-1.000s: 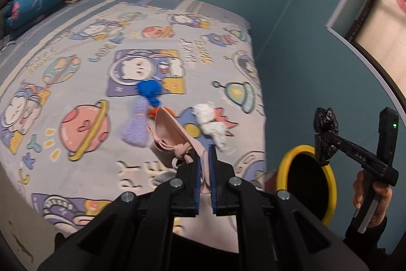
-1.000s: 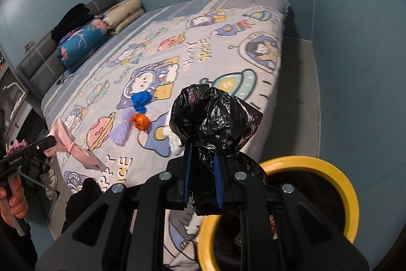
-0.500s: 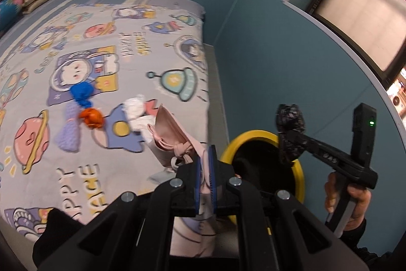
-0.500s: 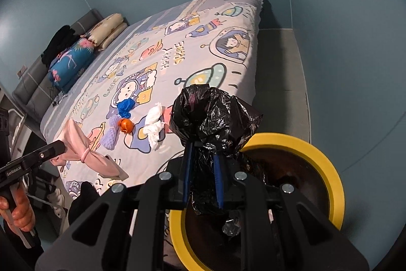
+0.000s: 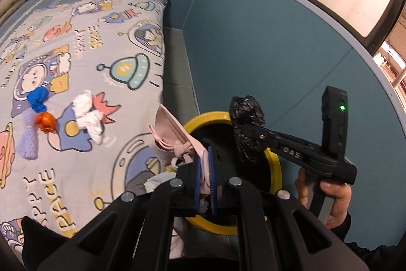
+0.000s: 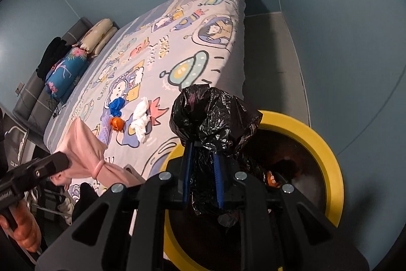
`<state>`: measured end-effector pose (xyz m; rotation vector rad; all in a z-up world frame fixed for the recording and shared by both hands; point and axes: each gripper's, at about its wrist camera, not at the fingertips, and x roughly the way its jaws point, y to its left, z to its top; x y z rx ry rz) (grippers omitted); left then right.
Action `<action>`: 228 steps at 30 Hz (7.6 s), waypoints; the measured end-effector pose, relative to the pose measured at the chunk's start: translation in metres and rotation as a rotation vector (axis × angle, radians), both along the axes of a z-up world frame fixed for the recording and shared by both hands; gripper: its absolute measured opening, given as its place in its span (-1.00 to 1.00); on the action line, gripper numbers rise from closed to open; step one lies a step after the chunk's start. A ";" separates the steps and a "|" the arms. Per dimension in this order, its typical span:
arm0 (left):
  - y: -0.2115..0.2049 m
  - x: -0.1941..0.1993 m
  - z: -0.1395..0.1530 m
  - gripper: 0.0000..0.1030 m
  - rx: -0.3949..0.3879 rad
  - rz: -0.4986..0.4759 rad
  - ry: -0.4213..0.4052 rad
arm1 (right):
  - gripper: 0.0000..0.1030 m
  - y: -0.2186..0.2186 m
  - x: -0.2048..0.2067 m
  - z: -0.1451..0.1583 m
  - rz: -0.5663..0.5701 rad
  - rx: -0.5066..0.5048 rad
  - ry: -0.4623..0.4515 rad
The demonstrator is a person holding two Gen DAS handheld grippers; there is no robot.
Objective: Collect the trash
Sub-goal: 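Open both tools to drop the cloth and bag into the bin, then move both tools back over the remaining trash on the bed, then grasp the purple mesh net with the left tool while the right grasps white tissue, then lift the mesh net and white tissue off the bed with both tools, then carry the mesh net and tissue over the yellow-rimmed bin with both tools, then open both tools to drop the mesh net and tissue into the bin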
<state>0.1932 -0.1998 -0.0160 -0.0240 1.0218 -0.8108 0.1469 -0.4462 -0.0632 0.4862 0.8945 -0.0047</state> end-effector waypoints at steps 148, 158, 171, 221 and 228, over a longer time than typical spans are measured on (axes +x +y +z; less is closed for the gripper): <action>0.211 0.079 -0.123 -0.61 0.119 0.360 0.159 | -0.66 0.211 0.127 -0.025 0.417 -0.240 0.223; 0.153 0.049 -0.102 -0.61 0.116 0.270 0.118 | -0.66 0.163 0.087 -0.011 0.336 -0.202 0.189; 0.078 0.020 -0.076 -0.61 0.119 0.140 0.082 | -0.65 0.094 0.048 -0.001 0.215 -0.123 0.135; -0.049 -0.021 -0.089 -0.31 0.178 -0.077 0.114 | -0.35 -0.029 0.000 -0.027 -0.050 0.018 0.118; -0.046 -0.024 -0.084 0.03 0.169 -0.072 0.098 | -0.31 -0.035 -0.003 -0.020 -0.075 0.021 0.096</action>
